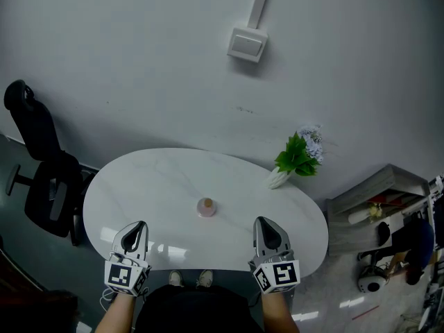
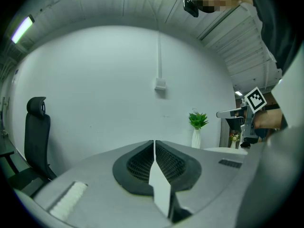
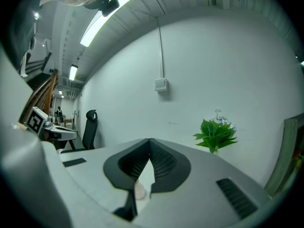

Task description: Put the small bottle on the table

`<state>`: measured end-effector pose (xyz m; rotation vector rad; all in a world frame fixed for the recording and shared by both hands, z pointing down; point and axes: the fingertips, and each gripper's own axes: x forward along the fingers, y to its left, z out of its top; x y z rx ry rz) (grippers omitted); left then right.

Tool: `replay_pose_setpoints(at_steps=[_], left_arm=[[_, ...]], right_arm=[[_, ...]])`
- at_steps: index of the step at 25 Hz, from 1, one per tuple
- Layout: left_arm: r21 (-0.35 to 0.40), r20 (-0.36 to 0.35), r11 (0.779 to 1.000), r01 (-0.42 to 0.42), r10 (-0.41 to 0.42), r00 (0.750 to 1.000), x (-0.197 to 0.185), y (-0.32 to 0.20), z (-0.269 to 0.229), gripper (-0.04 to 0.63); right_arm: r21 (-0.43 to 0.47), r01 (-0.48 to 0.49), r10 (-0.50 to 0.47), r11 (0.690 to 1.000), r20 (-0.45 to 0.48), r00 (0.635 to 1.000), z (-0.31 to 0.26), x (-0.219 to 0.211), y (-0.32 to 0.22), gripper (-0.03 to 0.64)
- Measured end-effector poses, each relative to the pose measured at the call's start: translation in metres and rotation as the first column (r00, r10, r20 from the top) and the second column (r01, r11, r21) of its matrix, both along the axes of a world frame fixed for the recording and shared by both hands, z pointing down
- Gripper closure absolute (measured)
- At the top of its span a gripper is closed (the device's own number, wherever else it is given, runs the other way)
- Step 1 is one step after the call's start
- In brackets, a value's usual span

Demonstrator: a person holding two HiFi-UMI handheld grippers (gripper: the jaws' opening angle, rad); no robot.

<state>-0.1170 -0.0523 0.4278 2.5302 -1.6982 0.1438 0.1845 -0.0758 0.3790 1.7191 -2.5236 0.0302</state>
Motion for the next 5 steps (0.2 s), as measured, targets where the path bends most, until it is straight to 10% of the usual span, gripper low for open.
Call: replay_pose_setpoints(at_steps=[5], left_arm=[[0.007, 0.014, 1.000, -0.002, 0.002, 1.000, -0.0006, -0.0005, 0.0005, 0.581]], right_arm=[[-0.002, 0.002, -0.002, 1.000, -0.002, 1.000, 0.0011, 0.0005, -0.0004, 0.611]])
